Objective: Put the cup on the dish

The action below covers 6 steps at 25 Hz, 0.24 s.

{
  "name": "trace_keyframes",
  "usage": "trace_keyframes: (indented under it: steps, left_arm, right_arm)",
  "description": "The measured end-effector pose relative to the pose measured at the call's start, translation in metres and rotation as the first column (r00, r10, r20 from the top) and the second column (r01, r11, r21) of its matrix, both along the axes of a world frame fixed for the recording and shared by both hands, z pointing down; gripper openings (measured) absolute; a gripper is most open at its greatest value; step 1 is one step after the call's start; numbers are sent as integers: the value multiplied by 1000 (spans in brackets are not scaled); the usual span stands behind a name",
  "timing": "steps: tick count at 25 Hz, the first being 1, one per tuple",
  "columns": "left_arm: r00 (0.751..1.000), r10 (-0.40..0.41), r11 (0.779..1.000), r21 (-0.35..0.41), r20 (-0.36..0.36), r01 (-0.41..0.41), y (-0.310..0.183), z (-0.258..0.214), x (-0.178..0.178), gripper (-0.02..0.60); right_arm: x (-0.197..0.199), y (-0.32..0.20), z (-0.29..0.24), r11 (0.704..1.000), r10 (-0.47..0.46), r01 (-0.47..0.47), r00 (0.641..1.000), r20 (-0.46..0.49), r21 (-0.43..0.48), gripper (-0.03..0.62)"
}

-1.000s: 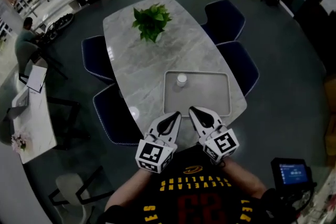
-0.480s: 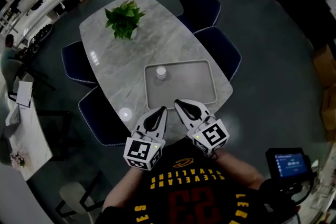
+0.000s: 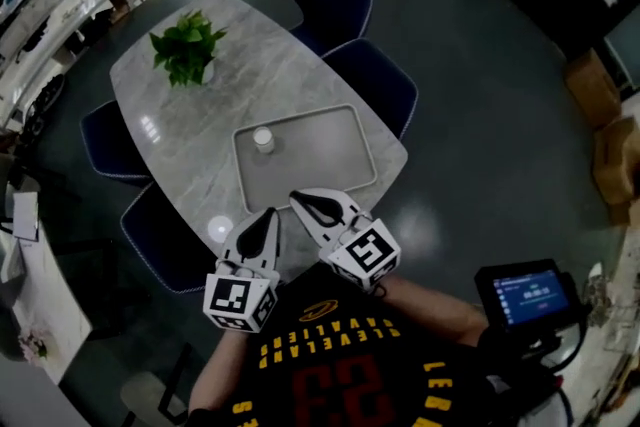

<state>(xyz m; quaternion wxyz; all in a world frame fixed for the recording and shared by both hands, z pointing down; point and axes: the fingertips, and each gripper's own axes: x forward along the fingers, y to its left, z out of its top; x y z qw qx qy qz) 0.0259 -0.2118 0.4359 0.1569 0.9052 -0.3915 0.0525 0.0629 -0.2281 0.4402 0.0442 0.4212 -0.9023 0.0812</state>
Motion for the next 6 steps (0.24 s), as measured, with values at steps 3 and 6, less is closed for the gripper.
trace_keyframes:
  steps: [3, 6]
  left_arm:
    - [999, -51, 999, -3, 9, 52, 12, -4, -16, 2]
    - [994, -109, 994, -18, 13, 109, 31, -11, -21, 2]
  right_arm:
    - [-17, 10, -12, 999, -45, 45, 999, 22, 8, 6]
    - [-25, 29, -23, 995, -98, 97, 995, 30, 10, 6]
